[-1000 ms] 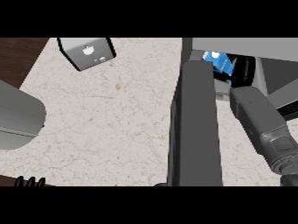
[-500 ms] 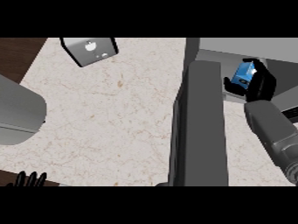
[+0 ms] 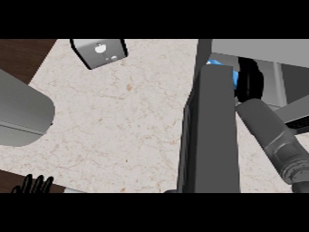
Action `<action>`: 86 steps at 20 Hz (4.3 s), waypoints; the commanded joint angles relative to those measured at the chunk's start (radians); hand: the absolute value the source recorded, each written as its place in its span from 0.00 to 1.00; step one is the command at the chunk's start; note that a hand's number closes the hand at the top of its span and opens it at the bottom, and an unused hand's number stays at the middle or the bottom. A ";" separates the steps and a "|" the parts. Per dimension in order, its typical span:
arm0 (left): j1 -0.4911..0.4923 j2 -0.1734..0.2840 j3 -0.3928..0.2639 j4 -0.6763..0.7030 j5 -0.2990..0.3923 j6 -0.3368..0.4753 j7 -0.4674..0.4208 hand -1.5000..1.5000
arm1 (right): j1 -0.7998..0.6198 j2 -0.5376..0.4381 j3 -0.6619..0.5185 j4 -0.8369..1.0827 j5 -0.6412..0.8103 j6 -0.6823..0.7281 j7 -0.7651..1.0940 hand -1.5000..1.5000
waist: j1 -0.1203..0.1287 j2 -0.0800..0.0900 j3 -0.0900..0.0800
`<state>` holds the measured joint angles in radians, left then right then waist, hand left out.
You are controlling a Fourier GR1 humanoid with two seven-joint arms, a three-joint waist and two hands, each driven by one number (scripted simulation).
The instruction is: Pick up the milk, place it into the microwave and close the microwave
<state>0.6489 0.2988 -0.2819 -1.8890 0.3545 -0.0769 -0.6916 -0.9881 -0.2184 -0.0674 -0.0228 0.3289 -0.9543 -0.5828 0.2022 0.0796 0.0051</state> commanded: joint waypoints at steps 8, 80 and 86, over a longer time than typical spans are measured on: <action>0.002 0.015 0.021 0.003 -0.005 -0.005 -0.010 0.00 | -0.035 0.070 0.009 -0.007 0.007 0.186 -0.035 0.00 | -0.014 -0.007 0.004; -0.654 -0.295 -0.222 0.507 -0.476 0.171 0.351 1.00 | 0.838 -0.262 -0.269 -0.429 -0.435 1.325 -0.536 0.00 | -0.213 -0.076 -0.003; -0.760 -0.297 -0.329 0.683 -0.494 0.016 0.521 1.00 | 0.868 -0.232 -0.233 -0.493 -0.448 1.352 -0.507 0.00 | -0.240 -0.073 -0.003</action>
<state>-0.0290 0.0348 -0.5578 -1.3381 -0.1248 -0.0119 -0.2402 -0.1425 -0.4492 -0.3126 -0.5089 -0.1115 0.2580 -0.9834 -0.0231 0.0035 0.0019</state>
